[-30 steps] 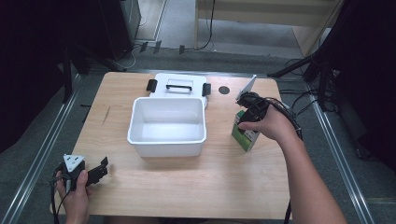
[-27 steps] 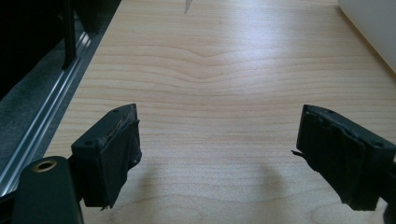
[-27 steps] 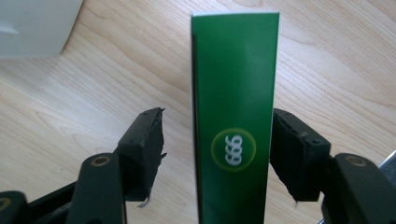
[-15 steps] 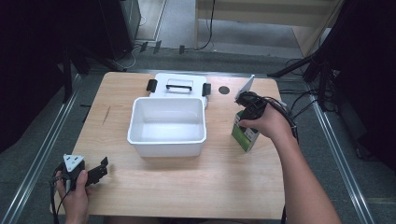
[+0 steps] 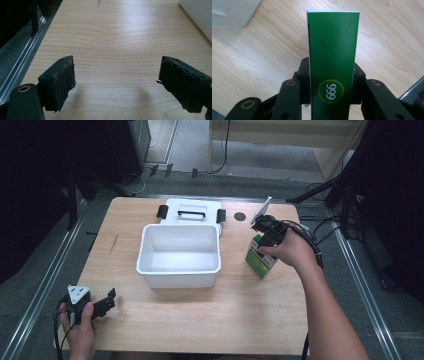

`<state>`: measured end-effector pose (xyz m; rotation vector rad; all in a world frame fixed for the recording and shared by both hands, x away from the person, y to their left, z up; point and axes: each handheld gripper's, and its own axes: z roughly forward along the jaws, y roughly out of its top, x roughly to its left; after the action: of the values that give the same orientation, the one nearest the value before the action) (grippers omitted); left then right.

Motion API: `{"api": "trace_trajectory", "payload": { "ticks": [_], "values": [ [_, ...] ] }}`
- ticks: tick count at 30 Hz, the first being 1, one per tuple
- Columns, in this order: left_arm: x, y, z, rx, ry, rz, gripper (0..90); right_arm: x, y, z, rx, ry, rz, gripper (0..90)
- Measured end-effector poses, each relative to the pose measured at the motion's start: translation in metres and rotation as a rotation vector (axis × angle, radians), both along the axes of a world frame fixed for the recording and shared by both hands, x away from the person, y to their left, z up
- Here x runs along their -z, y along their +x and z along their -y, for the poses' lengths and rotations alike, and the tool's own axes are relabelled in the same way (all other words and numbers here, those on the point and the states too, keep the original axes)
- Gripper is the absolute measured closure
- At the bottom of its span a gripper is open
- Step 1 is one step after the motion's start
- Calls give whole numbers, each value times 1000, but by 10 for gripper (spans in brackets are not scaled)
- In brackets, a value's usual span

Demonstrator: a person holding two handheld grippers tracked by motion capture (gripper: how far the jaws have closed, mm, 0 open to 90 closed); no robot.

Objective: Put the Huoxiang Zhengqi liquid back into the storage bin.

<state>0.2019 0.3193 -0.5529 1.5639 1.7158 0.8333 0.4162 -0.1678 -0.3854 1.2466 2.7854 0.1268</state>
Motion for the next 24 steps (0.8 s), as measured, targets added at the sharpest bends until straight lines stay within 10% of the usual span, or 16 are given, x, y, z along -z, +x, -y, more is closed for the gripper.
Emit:
{"api": "trace_trajectory", "payload": {
  "ticks": [10, 24],
  "values": [
    [0, 0, 0, 0, 0, 3, 145, -37, -15, -19, -208, 23, 119, 642],
    [0, 0, -1, 3, -5, 1, 145, -67, -25, -34, -417, 21, 171, 641]
  ]
}}
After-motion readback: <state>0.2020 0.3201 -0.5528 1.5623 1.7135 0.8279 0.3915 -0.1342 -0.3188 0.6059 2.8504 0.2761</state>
